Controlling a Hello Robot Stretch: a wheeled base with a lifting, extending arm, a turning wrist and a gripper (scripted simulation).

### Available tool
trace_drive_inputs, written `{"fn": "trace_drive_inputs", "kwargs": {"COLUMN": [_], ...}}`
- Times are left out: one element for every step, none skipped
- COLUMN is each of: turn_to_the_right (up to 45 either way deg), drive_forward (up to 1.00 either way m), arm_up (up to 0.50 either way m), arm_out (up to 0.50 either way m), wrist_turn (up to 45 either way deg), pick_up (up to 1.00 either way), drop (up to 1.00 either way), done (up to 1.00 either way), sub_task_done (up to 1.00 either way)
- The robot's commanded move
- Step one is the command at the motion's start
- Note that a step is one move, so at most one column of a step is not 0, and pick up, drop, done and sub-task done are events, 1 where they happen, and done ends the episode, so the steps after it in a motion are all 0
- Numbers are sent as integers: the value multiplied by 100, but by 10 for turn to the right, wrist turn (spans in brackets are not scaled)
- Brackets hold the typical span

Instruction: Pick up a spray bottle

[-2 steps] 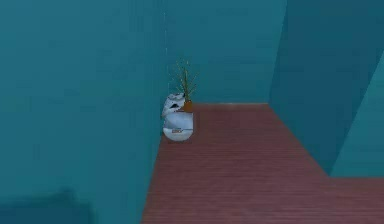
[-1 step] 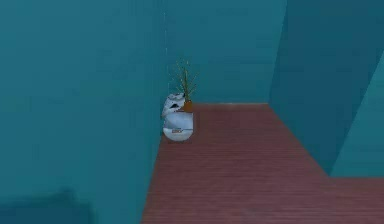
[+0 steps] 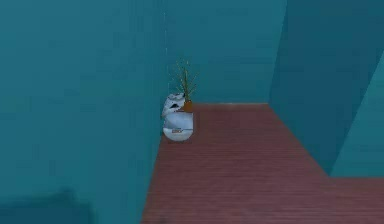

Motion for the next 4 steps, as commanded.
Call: {"fn": "trace_drive_inputs", "kwargs": {"turn_to_the_right": [0, 0, 0, 0], "drive_forward": [0, 0, 0, 0], "arm_up": [0, 0, -30, 0], "arm_out": [0, 0, 0, 0], "wrist_turn": [450, 240, 0, 0], "pick_up": [0, 0, 0, 100], "drop": [0, 0, 0, 0], "done": [0, 0, 0, 0], "sub_task_done": [0, 0, 0, 0]}}
